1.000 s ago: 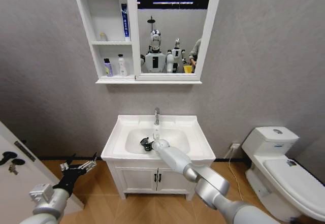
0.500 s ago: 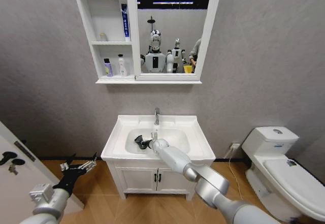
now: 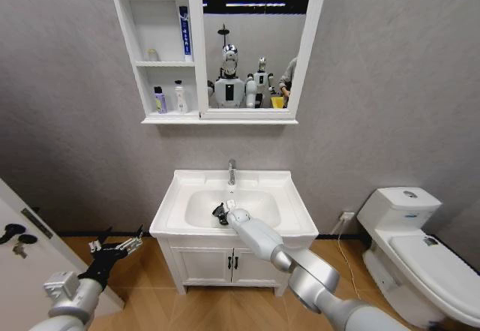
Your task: Move facial cleanser and shampoo from washbasin to cabinet, then wipe washbasin with towel.
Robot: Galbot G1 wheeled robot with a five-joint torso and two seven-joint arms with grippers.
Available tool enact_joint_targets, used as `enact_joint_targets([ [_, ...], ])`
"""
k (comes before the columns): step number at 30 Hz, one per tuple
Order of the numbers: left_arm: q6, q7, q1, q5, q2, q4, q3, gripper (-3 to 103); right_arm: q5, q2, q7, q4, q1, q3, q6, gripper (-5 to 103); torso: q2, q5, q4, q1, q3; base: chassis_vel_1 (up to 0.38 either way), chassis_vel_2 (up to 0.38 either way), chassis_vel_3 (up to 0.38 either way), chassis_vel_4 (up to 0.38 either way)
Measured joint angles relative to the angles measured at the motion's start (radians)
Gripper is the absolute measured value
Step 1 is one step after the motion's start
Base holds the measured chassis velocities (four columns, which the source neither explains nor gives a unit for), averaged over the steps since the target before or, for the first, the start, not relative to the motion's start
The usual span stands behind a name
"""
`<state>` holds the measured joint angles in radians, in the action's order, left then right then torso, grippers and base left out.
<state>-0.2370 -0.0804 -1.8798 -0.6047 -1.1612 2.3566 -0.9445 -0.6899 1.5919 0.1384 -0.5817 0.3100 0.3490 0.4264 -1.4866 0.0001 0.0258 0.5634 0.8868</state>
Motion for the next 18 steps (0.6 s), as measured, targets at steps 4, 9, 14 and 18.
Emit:
enact_joint_targets([
  [4,0.000,0.000,0.000,0.000,0.000,0.000,0.000,100,-0.008,-0.058,0.019,-0.028,0.005,-0.009,0.006,5,0.000,-0.0001,0.0009,0.000,0.000,0.000,0.000,0.000,0.000],
  [9,0.000,0.000,0.000,0.000,0.000,0.000,0.000,100,-0.013,-0.094,0.022,-0.041,0.021,-0.020,0.006,5,0.000,0.0000,0.0011,0.000,0.000,0.000,0.000,0.000,0.000],
  [14,0.000,0.000,0.000,0.000,0.000,0.000,0.000,100,0.000,-0.092,0.015,-0.014,0.034,-0.027,-0.016,5,0.000,-0.0001,0.0006,0.000,0.000,0.000,0.000,0.000,0.000],
  [18,0.000,0.000,0.000,0.000,0.000,0.000,0.000,100,-0.003,-0.064,0.001,0.009,0.039,-0.035,-0.027,5,0.000,-0.0004,0.0008,0.000,0.000,0.000,0.000,0.000,0.000],
])
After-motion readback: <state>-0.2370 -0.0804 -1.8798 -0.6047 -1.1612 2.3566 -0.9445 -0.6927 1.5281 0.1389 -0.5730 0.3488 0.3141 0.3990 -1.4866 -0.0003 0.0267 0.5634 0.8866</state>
